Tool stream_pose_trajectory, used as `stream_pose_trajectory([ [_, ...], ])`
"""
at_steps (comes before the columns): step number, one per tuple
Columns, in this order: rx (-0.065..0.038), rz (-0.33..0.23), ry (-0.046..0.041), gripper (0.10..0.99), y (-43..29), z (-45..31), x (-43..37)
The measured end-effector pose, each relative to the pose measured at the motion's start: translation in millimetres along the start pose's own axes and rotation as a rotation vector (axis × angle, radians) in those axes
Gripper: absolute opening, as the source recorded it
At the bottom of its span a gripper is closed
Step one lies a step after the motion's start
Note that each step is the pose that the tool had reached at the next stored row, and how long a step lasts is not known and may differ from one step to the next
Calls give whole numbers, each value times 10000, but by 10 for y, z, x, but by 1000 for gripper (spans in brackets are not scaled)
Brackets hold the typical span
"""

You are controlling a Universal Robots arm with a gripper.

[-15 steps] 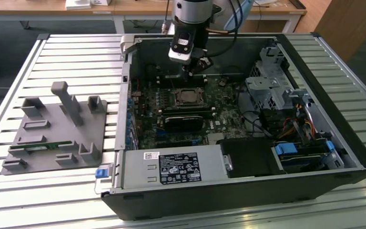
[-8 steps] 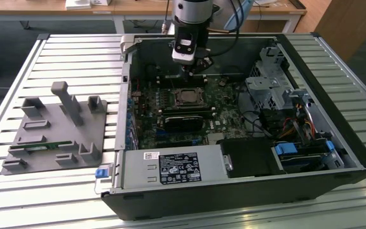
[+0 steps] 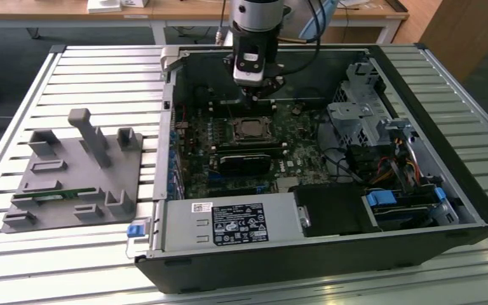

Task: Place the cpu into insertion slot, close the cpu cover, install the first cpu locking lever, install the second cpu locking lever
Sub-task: 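Install the first cpu locking lever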

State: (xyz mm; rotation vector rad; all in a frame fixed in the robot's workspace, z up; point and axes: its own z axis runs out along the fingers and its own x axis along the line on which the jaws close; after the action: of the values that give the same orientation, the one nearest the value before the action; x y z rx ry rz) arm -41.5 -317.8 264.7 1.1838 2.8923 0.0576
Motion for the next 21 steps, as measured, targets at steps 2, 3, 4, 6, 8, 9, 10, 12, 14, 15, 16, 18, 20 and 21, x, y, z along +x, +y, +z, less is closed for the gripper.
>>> stream_pose_trajectory([
  [2,0,-134,5,106,0,0,0],
  [3,-1,-208,8,106,0,0,0],
  [4,-1,-282,10,106,0,0,0],
  [6,-2,-422,16,106,0,0,0],
  [8,-3,-546,19,106,0,0,0],
  [9,-3,-593,21,106,0,0,0],
  [10,-2,-632,23,106,0,0,0],
  [12,-3,-705,26,106,0,0,0],
  [14,-3,-781,29,106,-1,0,0],
  [15,-3,-819,31,106,0,0,0],
  [16,-3,-855,32,106,-1,0,0],
  [18,-3,-929,35,106,-1,0,-1],
  [20,-3,-999,38,106,-1,0,-1],
  [21,-3,-1036,39,106,-1,0,-1],
])
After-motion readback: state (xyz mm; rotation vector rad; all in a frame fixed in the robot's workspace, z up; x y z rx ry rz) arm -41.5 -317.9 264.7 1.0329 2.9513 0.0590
